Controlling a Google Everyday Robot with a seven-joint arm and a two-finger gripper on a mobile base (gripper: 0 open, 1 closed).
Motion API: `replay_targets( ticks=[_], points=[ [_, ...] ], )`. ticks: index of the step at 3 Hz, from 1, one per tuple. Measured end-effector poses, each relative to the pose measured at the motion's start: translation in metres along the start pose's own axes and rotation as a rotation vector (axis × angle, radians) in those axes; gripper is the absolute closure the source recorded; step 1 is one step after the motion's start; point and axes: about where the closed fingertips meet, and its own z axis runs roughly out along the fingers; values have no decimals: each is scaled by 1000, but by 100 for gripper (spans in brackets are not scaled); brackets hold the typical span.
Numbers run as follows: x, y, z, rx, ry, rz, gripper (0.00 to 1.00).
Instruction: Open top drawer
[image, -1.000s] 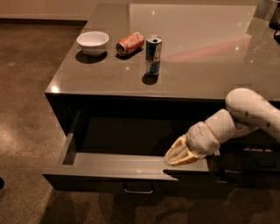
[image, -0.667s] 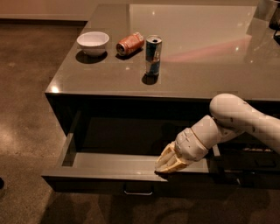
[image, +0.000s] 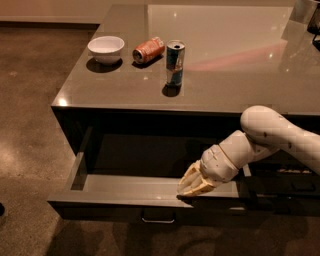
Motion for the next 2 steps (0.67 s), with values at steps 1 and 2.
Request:
replay_targets(
  ticks=[1,2],
  points=[
    [-7,3,-15,4,-45,12,100],
    [-14,2,-28,20,-85,39,100]
  ],
)
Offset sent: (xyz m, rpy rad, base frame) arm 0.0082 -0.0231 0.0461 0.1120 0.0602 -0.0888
